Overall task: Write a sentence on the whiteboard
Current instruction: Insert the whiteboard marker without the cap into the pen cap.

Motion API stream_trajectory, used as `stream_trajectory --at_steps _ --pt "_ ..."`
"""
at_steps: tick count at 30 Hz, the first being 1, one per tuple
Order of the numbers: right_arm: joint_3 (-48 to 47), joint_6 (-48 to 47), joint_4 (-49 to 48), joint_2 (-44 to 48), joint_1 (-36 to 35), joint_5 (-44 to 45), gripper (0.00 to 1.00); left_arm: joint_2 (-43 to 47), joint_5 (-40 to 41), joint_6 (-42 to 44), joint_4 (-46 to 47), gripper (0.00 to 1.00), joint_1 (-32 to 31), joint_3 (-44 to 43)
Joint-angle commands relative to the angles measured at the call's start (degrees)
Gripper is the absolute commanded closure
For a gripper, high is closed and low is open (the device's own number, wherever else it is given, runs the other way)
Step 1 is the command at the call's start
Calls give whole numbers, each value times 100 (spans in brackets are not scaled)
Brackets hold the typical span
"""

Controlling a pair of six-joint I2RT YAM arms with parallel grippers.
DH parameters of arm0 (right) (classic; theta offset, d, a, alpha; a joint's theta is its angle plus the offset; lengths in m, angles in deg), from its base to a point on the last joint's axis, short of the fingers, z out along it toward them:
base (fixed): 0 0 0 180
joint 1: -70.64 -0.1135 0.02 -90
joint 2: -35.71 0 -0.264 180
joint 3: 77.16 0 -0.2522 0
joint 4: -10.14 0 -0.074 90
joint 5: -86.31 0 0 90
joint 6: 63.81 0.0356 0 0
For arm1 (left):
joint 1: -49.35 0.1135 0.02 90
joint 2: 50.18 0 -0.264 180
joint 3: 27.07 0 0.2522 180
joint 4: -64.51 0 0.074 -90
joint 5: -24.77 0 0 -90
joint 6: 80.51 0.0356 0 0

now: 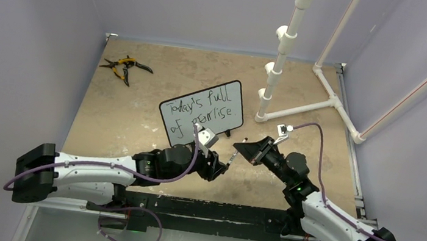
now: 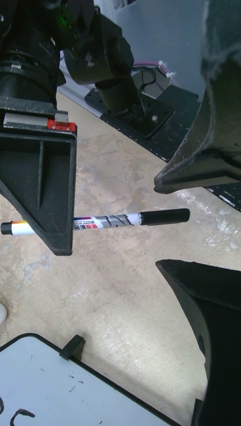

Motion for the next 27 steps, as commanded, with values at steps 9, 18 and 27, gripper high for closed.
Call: stream_trajectory --at_steps 9,18,27 --pt "89 43 -207 111 -15 -23 100 -268 -845 -196 -1071 37 19 -535" --pt "49 -57 -153 158 -18 -124 100 -875 -748 -465 -589 40 47 -618" --pt "-1 -143 -69 160 -19 -175 100 -1037 -681 -604 -229 57 163 -567"
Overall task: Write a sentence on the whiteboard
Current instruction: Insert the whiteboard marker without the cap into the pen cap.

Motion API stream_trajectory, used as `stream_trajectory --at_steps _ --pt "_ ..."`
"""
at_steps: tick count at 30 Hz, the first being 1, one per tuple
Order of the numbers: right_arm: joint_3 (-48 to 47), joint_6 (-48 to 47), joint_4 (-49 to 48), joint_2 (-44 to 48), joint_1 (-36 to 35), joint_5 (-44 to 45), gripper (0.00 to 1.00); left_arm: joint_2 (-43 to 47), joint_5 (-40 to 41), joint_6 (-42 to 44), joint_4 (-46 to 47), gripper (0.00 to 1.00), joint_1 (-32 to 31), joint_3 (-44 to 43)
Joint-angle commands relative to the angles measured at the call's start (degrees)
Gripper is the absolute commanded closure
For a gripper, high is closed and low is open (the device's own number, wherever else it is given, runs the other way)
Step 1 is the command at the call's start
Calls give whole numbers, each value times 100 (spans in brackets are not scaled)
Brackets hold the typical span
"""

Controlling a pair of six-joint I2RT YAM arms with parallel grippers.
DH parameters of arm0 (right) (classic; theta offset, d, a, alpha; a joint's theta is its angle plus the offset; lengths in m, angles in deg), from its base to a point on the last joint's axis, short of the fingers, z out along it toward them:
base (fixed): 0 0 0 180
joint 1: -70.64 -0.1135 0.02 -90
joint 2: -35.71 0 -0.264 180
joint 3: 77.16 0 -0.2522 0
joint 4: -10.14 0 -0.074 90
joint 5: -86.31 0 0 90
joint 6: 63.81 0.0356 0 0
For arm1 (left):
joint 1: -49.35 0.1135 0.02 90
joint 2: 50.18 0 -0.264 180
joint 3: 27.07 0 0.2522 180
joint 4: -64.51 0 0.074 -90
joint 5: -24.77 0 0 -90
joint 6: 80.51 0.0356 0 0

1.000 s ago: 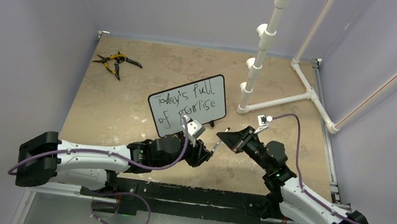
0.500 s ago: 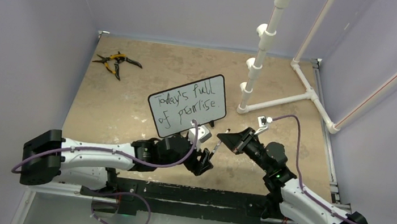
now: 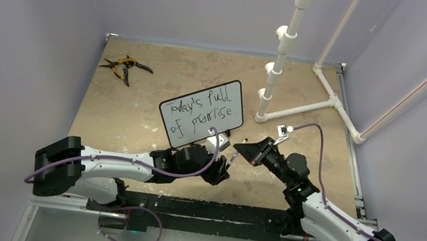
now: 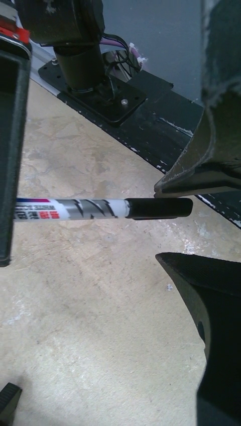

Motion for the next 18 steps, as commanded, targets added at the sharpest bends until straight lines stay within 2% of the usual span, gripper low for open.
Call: stream_trajectory --at_steps 1,5,6,8,9,13,18 --pt "-91 -130 -67 38 -20 -159 100 -37 31 -146 482 57 65 -169" --pt "-114 -175 -40 2 -16 -196 100 -87 -40 -131 602 68 93 -161" --pt "-121 -179 -38 -4 -17 -211 100 -103 -70 -129 624 74 94 -150" --pt "-124 -216 -54 -13 -15 -252 100 -110 -161 -97 731 95 100 -116" --pt "-119 -260 -78 -12 -19 -296 100 -104 -192 -76 794 100 102 -85" --pt "-108 -537 -80 66 -18 -568 100 -53 -237 54 1092 100 109 58" --pt "-214 -975 579 90 -18 -975 100 85 -365 192 1612 100 240 250"
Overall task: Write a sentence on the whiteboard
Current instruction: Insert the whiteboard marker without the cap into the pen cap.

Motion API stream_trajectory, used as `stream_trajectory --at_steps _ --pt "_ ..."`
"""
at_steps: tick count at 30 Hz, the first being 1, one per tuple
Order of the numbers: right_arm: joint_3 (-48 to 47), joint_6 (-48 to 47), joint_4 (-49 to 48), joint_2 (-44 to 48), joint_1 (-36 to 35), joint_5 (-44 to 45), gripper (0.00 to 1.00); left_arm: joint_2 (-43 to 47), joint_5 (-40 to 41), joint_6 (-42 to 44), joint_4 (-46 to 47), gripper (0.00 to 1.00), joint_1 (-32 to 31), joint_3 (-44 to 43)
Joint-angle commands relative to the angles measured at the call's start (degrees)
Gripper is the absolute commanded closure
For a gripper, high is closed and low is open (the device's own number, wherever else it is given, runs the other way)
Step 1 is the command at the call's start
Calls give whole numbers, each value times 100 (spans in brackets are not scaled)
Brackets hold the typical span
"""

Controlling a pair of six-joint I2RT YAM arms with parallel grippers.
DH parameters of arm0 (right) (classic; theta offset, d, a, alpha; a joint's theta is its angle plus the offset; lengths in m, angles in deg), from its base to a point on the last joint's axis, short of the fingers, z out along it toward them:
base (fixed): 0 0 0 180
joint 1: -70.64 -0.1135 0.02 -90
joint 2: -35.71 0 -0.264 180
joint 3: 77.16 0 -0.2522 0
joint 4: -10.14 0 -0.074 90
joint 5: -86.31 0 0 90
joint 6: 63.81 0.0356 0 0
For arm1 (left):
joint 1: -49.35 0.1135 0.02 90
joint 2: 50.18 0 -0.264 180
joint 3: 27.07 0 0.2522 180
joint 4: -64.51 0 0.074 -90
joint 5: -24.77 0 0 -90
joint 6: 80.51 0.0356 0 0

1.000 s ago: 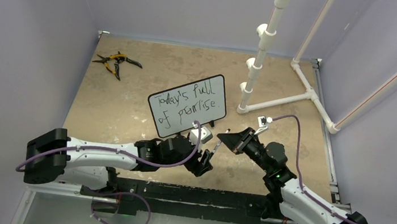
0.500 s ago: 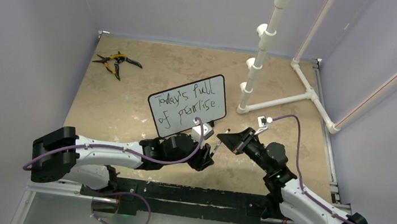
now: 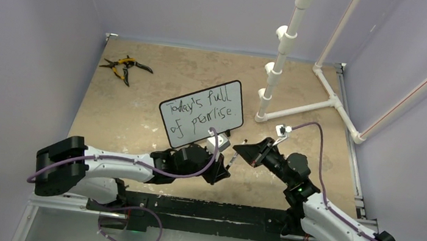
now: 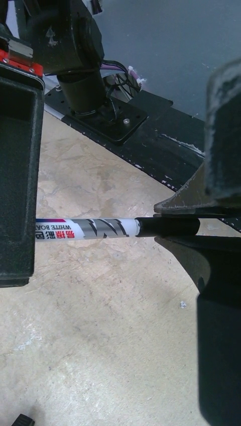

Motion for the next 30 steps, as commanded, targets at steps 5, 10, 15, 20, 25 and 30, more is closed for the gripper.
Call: stream_trajectory --at_steps 5,10,15,20,25,30 --pt "-119 -533 771 -182 -43 -1302 100 253 -218 407 1120 100 361 128" --pt "-94 -564 1199 -94 -86 -1567 100 321 -495 523 1377 100 612 167" --pt "-93 -625 1458 -97 -150 -1670 100 235 -738 599 1515 100 747 69" --pt "-37 -609 1388 -284 -199 -1802 100 93 -830 698 1557 100 765 -90" --pt "-32 -663 1520 -345 -245 -1893 100 73 -749 771 1630 100 795 -169" --pt "24 -622 1475 -312 -288 -1949 100 29 -787 819 1709 100 859 -262"
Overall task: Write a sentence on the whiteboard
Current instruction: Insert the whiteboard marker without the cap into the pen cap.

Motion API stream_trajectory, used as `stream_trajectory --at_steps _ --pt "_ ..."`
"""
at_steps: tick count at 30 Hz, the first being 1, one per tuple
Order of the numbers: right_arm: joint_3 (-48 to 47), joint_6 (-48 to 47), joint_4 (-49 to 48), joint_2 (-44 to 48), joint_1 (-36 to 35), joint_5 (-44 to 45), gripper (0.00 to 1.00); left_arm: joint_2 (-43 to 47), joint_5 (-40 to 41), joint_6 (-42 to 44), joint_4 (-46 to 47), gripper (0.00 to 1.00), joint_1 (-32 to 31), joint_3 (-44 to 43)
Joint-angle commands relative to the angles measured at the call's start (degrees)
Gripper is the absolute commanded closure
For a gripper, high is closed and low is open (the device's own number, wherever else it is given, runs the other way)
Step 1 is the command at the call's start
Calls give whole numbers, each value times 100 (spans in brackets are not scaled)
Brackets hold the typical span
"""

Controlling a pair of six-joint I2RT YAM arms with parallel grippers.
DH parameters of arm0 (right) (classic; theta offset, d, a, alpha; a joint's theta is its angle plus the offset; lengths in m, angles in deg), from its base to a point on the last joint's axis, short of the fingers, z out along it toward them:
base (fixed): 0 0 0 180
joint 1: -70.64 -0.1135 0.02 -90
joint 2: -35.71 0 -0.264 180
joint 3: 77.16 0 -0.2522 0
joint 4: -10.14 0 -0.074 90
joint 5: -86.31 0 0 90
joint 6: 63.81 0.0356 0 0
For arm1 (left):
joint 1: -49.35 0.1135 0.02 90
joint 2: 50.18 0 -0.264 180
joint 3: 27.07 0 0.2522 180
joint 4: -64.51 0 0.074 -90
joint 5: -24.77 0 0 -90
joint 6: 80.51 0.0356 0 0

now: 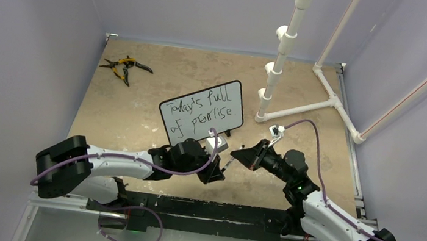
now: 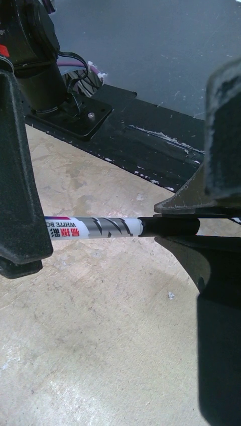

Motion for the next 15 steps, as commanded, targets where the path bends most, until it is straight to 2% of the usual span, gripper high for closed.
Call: stream_trajectory --at_steps 1,15 --pt "179 -171 849 -91 -320 -1212 100 67 500 218 1502 100 280 -633" --pt "249 -96 813 -347 -435 -1518 100 -111 368 432 1767 100 437 -985"
